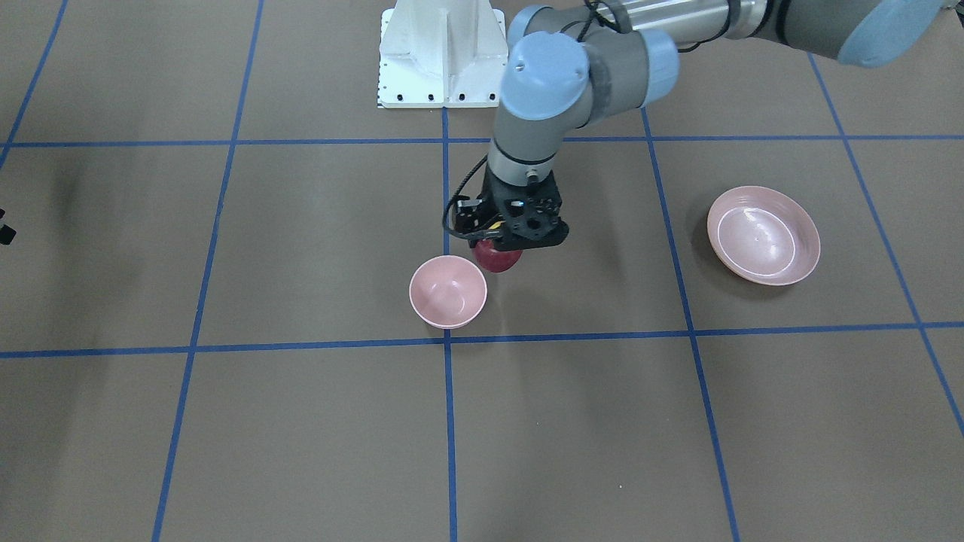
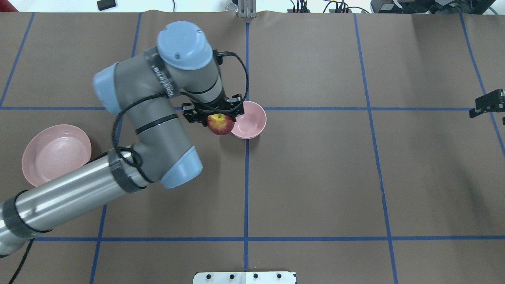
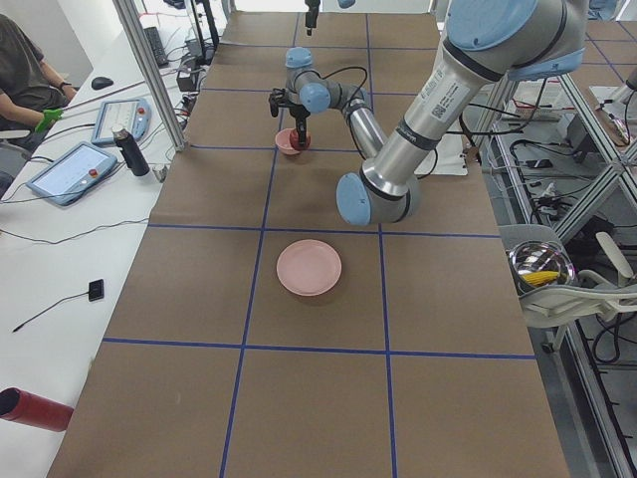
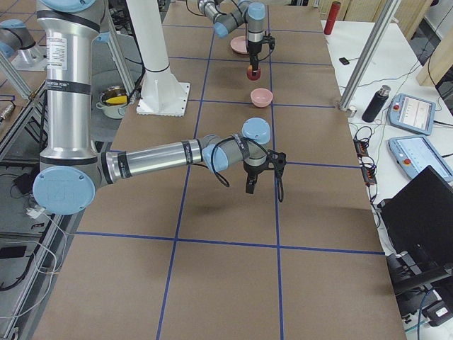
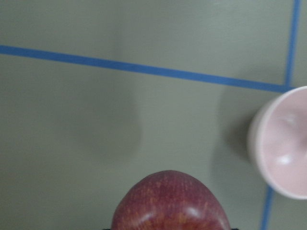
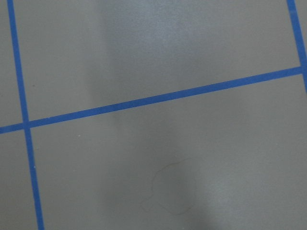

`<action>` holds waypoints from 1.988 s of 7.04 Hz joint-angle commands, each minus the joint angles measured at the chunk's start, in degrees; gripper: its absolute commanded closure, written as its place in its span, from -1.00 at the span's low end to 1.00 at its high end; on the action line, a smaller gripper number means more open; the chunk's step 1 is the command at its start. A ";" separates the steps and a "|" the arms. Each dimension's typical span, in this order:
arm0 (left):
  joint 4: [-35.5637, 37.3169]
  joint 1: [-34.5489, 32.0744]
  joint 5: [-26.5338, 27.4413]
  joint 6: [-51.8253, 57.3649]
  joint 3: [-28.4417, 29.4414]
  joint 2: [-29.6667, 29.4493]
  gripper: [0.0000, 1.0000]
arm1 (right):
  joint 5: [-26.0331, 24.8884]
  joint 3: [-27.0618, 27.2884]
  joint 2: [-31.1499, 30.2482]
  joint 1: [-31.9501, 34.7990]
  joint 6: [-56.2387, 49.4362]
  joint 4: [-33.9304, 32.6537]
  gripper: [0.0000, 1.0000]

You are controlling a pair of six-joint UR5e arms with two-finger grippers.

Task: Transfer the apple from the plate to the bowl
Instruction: 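Carry the red apple with the left gripper over the pink bowl, then lower the apple into the bowl and open the left gripper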

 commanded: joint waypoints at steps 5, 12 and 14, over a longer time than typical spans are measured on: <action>-8.92 0.95 2.70 -0.55 16.98 -8.40 1.00 | 0.03 -0.01 0.13 0.17 -0.30 0.18 -1.00; -9.40 2.18 2.26 -1.07 16.47 -6.12 -0.96 | 0.03 -0.98 0.83 0.08 -0.30 0.09 -1.00; -5.65 -1.05 -3.95 -3.36 3.79 -1.14 -0.96 | -0.06 -0.98 0.92 0.60 -0.39 0.09 -1.00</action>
